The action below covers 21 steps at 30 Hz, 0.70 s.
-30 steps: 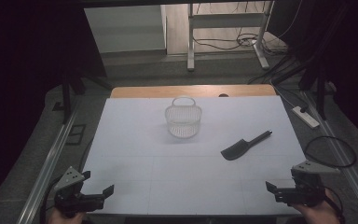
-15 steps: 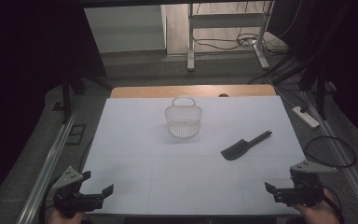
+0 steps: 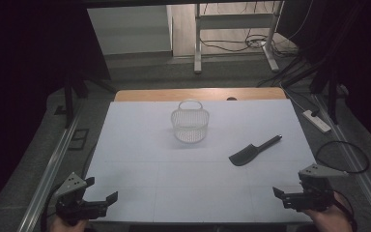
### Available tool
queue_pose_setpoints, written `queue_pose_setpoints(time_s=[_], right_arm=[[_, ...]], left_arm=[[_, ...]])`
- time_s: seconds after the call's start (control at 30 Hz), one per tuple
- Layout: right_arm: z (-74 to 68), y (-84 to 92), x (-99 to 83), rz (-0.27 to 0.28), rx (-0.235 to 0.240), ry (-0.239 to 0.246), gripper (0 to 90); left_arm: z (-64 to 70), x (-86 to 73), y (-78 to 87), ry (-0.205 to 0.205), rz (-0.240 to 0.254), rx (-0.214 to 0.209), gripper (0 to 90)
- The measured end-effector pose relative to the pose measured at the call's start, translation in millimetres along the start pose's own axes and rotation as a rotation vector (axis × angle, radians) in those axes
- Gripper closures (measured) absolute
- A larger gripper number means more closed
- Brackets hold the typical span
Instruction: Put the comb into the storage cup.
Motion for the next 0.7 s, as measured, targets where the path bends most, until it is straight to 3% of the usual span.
queue_pose_setpoints(time_s=[0.3,0.7], right_arm=[[1.9,-3.6,1.8,-0.016,0.036,0.000,0.0],[5.9,-7.6,17.6,-0.022,0.034,-0.006,0.0]], left_arm=[[0.2,0.2,-0.4,-0.003,-0.003,-0.002,0.8],[-0.1,0.2,-0.8,-0.002,-0.005,-0.004,0.9]])
Point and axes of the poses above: each handheld gripper's, and its own axes: y roughly backward along the jaws, x roughly out of its top, z roughly to its right, the point moved 1 cm from there along -y, roughly forward along the jaws, and after that the axes turned 1 degree about y, right-handed, at the moved point
